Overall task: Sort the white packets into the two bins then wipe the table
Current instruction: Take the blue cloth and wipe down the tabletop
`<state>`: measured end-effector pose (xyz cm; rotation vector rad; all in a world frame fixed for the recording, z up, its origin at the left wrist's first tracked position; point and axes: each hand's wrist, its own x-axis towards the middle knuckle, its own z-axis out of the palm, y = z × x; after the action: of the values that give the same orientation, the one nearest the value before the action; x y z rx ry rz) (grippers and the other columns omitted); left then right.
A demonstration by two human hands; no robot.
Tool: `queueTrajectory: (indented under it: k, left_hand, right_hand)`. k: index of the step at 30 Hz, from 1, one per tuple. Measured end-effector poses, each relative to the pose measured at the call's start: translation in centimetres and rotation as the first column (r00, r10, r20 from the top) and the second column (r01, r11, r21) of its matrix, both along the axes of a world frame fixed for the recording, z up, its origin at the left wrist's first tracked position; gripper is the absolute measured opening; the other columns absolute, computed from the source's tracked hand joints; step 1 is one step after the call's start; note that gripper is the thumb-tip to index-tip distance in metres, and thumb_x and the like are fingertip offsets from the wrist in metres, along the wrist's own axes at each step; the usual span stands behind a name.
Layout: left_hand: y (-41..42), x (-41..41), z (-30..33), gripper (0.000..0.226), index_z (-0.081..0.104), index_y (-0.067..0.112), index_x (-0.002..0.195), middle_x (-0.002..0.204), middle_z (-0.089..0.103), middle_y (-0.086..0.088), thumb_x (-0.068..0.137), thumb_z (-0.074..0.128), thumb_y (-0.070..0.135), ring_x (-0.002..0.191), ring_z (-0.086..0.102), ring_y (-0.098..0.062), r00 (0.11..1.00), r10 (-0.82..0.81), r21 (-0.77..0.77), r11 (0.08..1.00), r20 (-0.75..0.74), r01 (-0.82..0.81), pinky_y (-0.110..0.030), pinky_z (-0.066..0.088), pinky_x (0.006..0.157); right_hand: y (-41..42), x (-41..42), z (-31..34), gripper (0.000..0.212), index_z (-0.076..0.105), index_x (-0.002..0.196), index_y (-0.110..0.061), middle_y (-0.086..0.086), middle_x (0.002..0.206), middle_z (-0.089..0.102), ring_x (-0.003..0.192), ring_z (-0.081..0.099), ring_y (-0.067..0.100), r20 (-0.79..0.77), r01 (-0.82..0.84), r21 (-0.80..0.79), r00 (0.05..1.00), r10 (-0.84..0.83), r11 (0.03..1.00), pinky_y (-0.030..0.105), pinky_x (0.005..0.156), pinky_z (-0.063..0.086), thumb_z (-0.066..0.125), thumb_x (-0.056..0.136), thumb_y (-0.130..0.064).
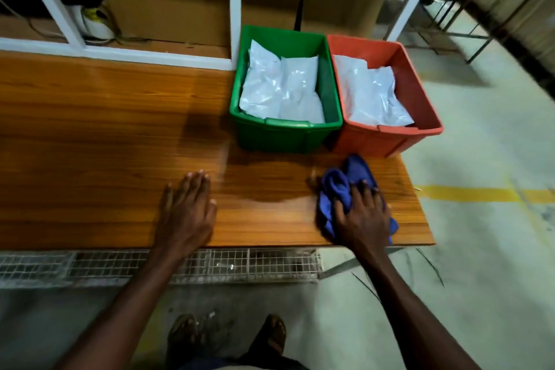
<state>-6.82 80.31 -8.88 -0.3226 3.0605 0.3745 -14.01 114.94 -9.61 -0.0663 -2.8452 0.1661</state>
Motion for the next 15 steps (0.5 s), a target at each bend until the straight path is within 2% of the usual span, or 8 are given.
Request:
queueTrajectory:
  k: [3, 5, 7, 11, 15]
  left_hand:
    - [0.1, 0.0, -0.3, 0.071, 0.009, 0.018, 0.157, 0.164, 0.002, 0.002, 0.095, 0.015, 0.05, 0.152, -0.002, -0.016, 0.999, 0.001, 0.002, 1.0, -0.035, -0.001, -0.045, -0.005, 0.122]
    - [0.3, -0.1, -0.5, 0.071, 0.01, 0.016, 0.157, 0.164, 0.003, 0.002, 0.095, 0.016, 0.05, 0.151, -0.002, -0.016, 0.999, 0.004, 0.006, 1.0, -0.048, -0.003, -0.045, -0.004, 0.122]
    - [0.3, -0.1, -0.5, 0.072, 0.011, 0.015, 0.157, 0.164, 0.004, 0.001, 0.094, 0.016, 0.05, 0.152, -0.001, -0.017, 0.999, 0.01, 0.008, 1.0, -0.042, -0.009, -0.045, -0.004, 0.122]
    - [0.5, -0.2, -0.4, 0.071, 0.016, 0.014, 0.157, 0.165, 0.01, -0.001, 0.094, 0.019, 0.047, 0.152, 0.003, -0.018, 0.999, 0.019, -0.001, 1.0, -0.042, -0.019, -0.046, -0.002, 0.122]
    - [0.3, -0.1, 0.0, 0.07, 0.02, 0.015, 0.156, 0.164, 0.014, -0.002, 0.094, 0.021, 0.047, 0.152, 0.008, -0.02, 1.0, 0.024, -0.014, 1.0, -0.019, -0.024, -0.049, 0.001, 0.122]
  right_hand:
    - [7.3, -1.7, 1.0, 0.071, 0.061, 0.134, -0.013, 0.015, 0.145, 0.055, 0.133, 0.049, 0.04, 0.046, 0.204, -0.07, 0.979, -0.201, 0.977, 0.06, 0.102, 0.042, 0.035, 0.085, -0.058]
    - [7.6, -1.7, 1.2, 0.073, 0.059, 0.136, -0.015, 0.014, 0.147, 0.053, 0.135, 0.047, 0.039, 0.071, 0.271, -0.087, 0.962, -0.265, 0.959, 0.062, 0.104, 0.039, 0.033, 0.084, -0.06]
    - [5.2, -1.2, 0.9, 0.07, 0.061, 0.134, -0.015, 0.014, 0.146, 0.055, 0.134, 0.049, 0.04, 0.066, 0.259, -0.084, 0.965, -0.254, 0.962, 0.064, 0.103, 0.036, 0.036, 0.086, -0.059]
    - [-1.7, 1.7, 0.0, 0.064, 0.062, 0.134, -0.016, 0.014, 0.145, 0.055, 0.135, 0.049, 0.037, 0.04, -0.006, -0.042, 0.999, 0.008, 0.999, 0.06, 0.105, 0.034, 0.048, 0.087, -0.058]
    - [-8.7, 4.8, -0.2, 0.067, 0.059, 0.138, -0.02, 0.011, 0.15, 0.051, 0.14, 0.044, 0.035, 0.045, -0.265, -0.072, 0.962, 0.269, 0.961, 0.06, 0.11, 0.029, 0.049, 0.087, -0.062]
